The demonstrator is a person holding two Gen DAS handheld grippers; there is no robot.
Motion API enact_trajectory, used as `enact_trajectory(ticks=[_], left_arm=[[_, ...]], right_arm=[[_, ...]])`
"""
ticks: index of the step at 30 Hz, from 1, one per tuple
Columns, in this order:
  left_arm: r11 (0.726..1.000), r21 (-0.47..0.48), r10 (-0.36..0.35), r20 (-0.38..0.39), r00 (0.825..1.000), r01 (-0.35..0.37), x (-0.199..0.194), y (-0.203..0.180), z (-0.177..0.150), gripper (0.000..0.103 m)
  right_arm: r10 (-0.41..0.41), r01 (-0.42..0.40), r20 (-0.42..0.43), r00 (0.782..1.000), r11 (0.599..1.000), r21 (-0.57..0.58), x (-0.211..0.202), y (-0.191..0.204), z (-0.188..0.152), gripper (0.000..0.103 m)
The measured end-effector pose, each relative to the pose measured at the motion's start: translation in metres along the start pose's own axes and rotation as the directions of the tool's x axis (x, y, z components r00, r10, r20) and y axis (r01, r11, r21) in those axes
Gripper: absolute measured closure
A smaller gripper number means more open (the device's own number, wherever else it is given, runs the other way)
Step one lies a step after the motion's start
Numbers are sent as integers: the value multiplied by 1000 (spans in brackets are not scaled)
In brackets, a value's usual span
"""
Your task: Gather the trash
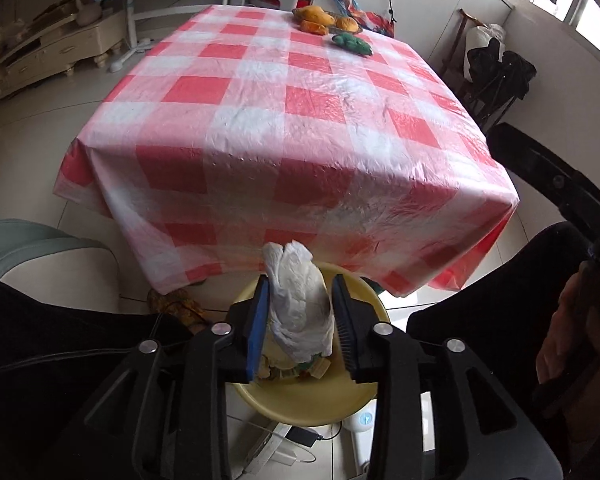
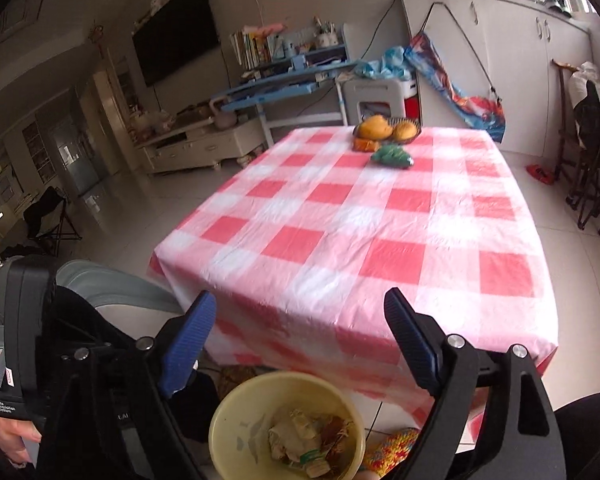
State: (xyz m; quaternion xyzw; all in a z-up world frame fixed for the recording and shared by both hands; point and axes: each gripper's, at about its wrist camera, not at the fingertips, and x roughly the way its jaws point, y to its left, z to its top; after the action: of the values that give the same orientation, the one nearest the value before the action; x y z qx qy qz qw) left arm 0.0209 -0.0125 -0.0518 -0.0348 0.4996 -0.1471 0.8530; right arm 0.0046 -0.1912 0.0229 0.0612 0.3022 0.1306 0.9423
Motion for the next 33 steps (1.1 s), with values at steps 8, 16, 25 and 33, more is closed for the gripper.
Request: enact_trajectory(ticks=[8, 16, 25, 33], left_arm=[[984, -177, 43, 166, 985, -13, -23, 32, 9, 22], [984, -172, 71, 208, 976, -35, -29, 30, 13, 18], [983, -178, 76, 211, 975, -38, -28, 31, 14, 17], [983, -180, 80, 210, 974, -42, -28, 31, 13, 16]], right_arm=[[-48, 48, 0, 999, 999, -19, 15, 2, -6, 11], [-61, 63, -40, 997, 997, 34, 24, -8, -14, 11], [-68, 72, -85, 994, 997, 38, 33, -10, -20, 11], [-71, 74, -106, 992, 997, 27, 36, -9, -23, 11]])
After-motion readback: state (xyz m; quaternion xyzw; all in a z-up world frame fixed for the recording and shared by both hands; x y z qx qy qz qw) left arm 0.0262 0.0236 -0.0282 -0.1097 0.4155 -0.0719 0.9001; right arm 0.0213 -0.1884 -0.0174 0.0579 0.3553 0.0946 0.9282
